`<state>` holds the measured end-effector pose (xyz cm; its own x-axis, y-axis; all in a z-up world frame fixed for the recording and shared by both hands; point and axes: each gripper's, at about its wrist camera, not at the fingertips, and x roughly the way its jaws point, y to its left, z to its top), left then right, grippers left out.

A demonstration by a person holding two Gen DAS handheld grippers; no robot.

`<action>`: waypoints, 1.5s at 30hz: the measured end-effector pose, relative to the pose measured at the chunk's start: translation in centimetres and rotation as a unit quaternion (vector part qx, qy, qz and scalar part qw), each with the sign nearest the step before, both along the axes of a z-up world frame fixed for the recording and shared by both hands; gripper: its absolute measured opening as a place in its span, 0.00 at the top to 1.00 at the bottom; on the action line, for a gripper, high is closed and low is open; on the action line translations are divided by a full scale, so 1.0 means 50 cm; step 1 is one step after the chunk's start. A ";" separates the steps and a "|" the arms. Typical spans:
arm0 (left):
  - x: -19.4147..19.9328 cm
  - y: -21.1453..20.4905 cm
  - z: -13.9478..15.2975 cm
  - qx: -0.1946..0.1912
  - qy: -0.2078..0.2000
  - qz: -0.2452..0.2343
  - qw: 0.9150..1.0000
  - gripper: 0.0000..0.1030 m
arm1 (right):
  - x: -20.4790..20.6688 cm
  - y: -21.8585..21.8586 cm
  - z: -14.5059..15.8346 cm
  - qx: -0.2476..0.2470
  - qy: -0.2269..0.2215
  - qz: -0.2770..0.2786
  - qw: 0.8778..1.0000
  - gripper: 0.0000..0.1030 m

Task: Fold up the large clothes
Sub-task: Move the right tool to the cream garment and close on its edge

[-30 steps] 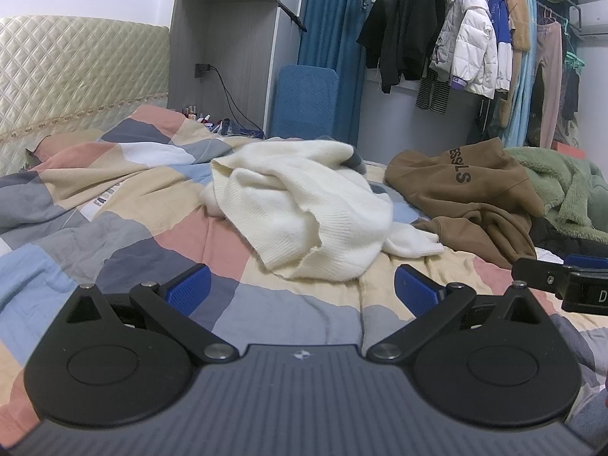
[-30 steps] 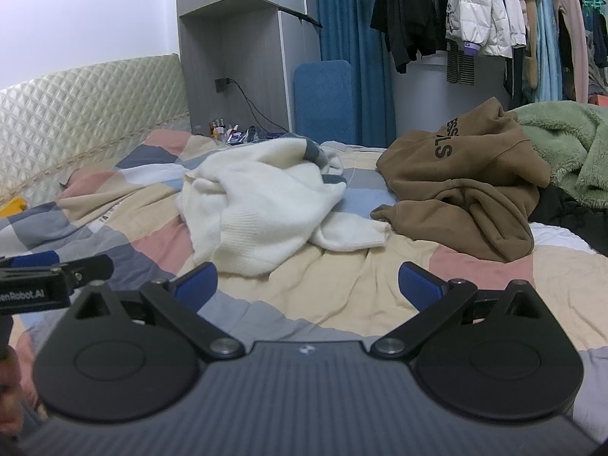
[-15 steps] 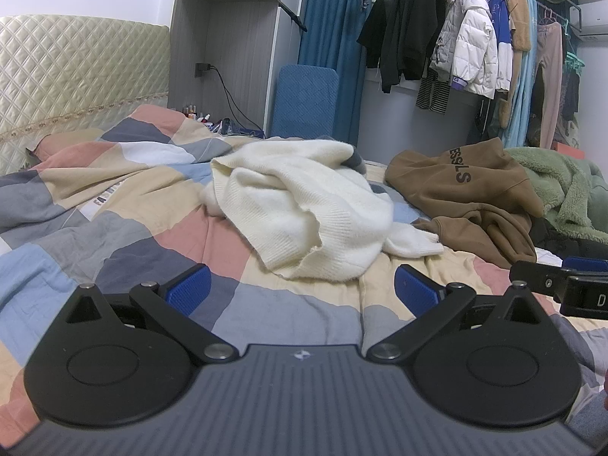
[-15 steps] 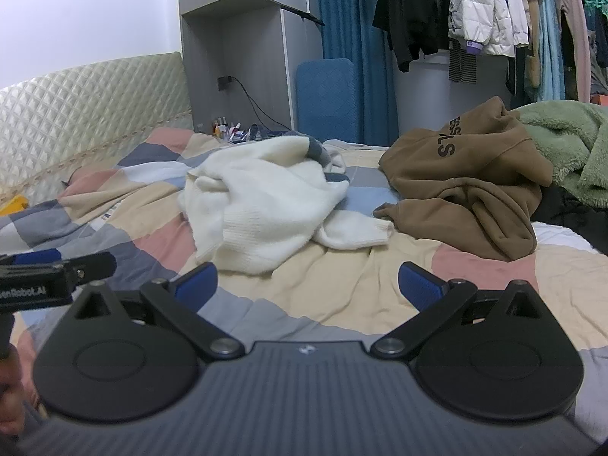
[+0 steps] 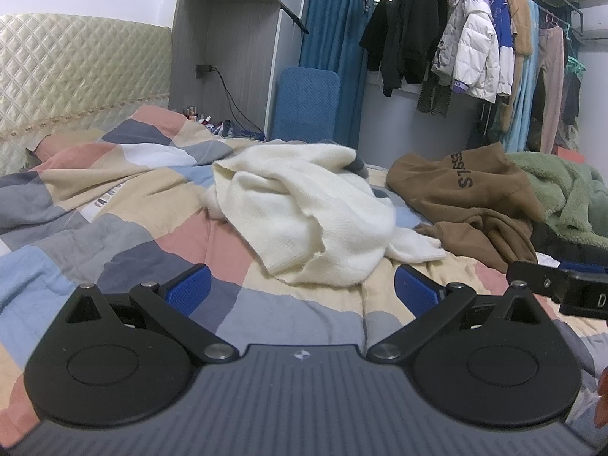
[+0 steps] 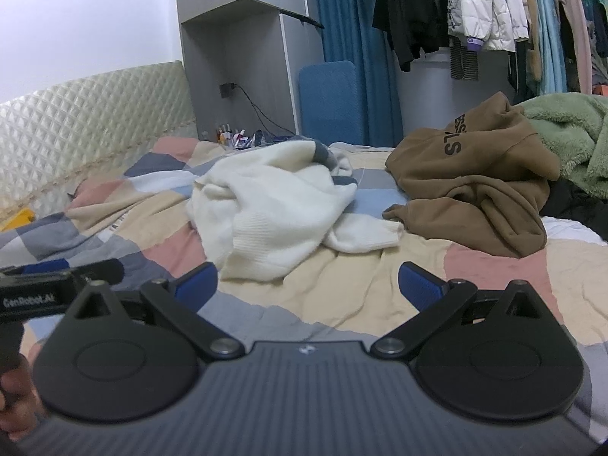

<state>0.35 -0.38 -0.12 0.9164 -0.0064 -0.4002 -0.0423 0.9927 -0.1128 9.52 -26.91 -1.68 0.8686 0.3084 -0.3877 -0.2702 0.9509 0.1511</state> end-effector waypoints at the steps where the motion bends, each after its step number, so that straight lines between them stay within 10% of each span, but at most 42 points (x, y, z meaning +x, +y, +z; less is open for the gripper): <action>1: 0.005 0.007 0.001 -0.004 0.000 0.001 1.000 0.00 | 0.003 0.003 0.000 0.003 -0.004 0.004 1.000 0.00; 21: 0.257 0.161 0.020 0.036 0.004 0.050 0.998 0.00 | 0.224 0.169 0.001 -0.014 0.062 0.086 0.994 0.00; 32: 0.336 0.295 -0.029 -0.036 0.035 0.087 0.995 0.00 | 0.407 0.293 -0.081 0.004 0.082 0.085 0.993 0.00; 45: 0.392 0.399 -0.121 -0.129 0.084 0.134 0.979 0.00 | 0.573 0.514 -0.104 -0.112 -0.027 0.136 0.984 0.00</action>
<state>19.98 19.58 -6.17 0.8205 0.1040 -0.5622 -0.3361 0.8832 -0.3271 38.17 -1.22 -6.90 0.7877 0.4440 -0.4270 -0.5204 0.8505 -0.0756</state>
